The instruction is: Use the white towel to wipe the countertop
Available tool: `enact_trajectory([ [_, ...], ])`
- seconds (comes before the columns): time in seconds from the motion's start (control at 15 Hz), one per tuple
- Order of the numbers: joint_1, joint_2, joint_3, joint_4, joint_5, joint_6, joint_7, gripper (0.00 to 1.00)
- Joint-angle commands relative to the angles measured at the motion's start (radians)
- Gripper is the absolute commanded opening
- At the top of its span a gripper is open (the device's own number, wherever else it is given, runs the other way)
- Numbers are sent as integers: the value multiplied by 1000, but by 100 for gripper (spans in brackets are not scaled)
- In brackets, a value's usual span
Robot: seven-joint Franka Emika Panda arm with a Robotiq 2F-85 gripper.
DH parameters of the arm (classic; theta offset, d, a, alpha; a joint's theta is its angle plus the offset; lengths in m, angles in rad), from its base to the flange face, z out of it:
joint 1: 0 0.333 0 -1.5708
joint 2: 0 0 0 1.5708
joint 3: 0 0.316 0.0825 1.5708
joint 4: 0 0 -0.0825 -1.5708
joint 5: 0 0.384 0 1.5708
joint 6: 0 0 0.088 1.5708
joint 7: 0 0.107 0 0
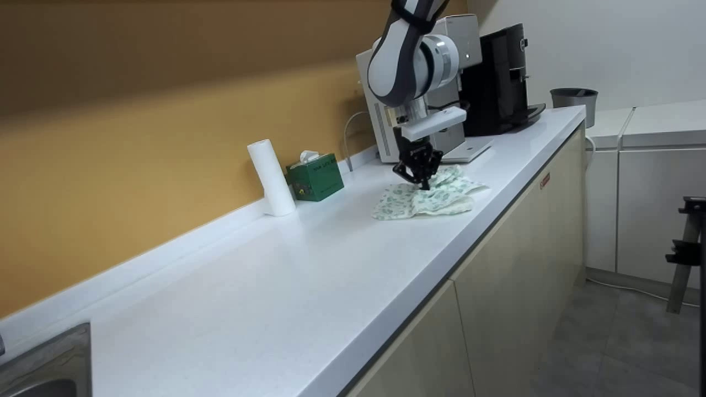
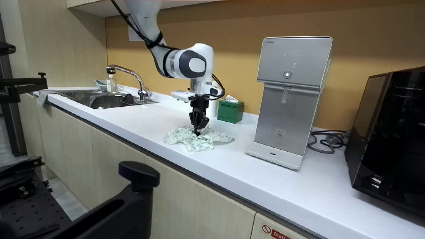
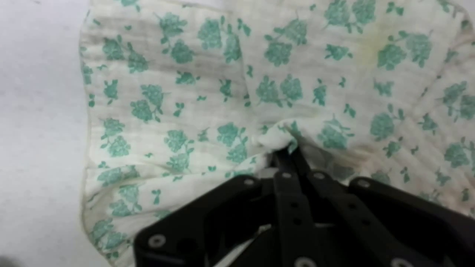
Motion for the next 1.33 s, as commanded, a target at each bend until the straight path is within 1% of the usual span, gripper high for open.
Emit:
enact_trajectory([
  [0.0, 39, 108, 59, 96, 66, 36, 58, 1],
  [0.2, 64, 113, 123, 108, 118, 26, 20, 1],
  [0.4, 68, 64, 179, 59, 173, 12, -30, 1],
  [0.53, 65, 26, 191, 19, 190, -3, -56, 1],
  [0.67, 67, -6, 167, -22, 167, 7, -56, 1],
  [0.87, 57, -40, 109, -70, 129, 14, -31, 1],
  [1.07, 43, -63, 24, -104, 60, 31, 0, 1],
  [1.27, 23, -51, -70, -93, -29, 48, 58, 1],
])
